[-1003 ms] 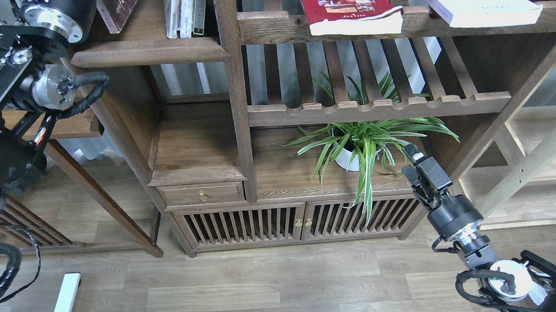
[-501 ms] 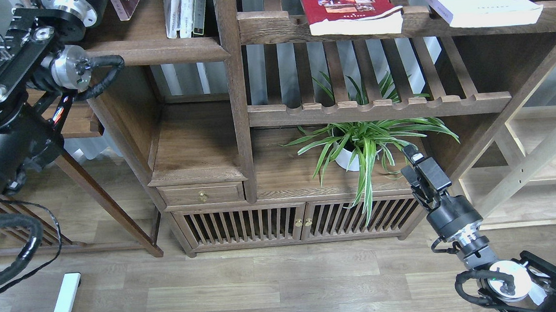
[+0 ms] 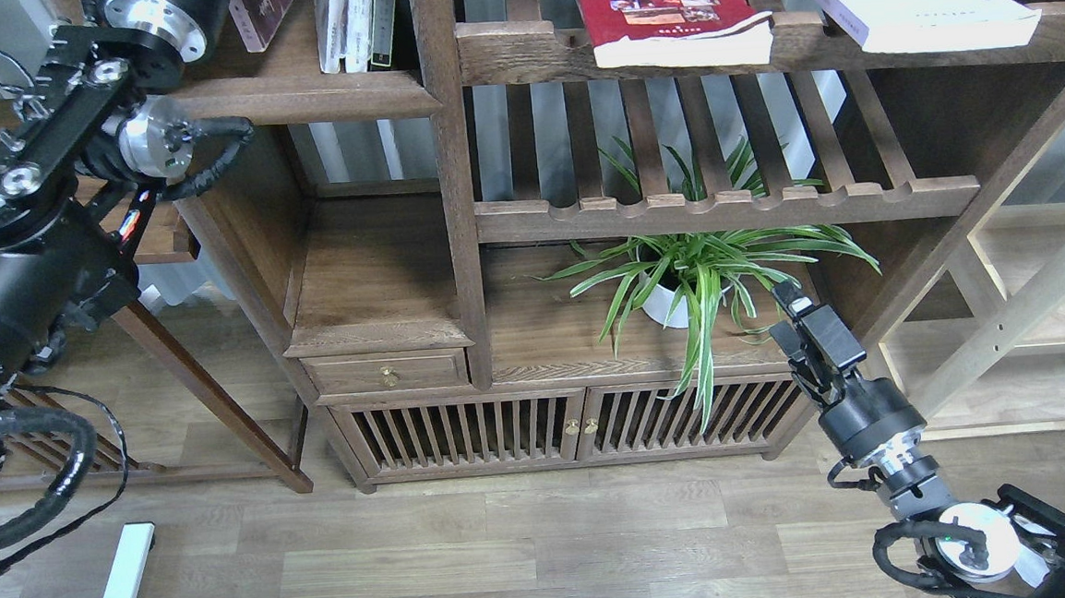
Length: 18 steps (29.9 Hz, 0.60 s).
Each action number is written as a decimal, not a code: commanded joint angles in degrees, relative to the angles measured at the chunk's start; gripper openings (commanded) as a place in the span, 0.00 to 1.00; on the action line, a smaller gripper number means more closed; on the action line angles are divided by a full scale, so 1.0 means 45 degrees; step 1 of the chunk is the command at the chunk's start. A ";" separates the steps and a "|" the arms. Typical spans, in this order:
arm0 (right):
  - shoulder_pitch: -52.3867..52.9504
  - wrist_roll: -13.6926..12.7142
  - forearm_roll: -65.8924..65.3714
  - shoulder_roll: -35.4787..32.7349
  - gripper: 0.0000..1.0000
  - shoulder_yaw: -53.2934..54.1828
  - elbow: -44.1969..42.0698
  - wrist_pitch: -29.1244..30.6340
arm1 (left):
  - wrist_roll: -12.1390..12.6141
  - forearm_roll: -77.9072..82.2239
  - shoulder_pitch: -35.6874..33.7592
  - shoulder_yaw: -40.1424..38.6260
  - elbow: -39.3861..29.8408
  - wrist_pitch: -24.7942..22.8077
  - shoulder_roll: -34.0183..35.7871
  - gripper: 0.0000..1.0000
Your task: Organize books on shelf
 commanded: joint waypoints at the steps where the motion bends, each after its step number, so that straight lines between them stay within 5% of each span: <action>1: -0.0035 -0.0006 0.0000 -0.0011 0.98 0.0032 0.0000 0.0000 | -0.0118 -0.0008 -0.0003 0.0050 0.0155 0.0003 0.0000 0.02; 18: -0.0230 -0.0006 0.0000 -0.0128 0.98 0.0051 0.0000 0.0000 | -0.0392 -0.0008 -0.0061 0.0362 0.0859 0.0003 -0.0351 0.04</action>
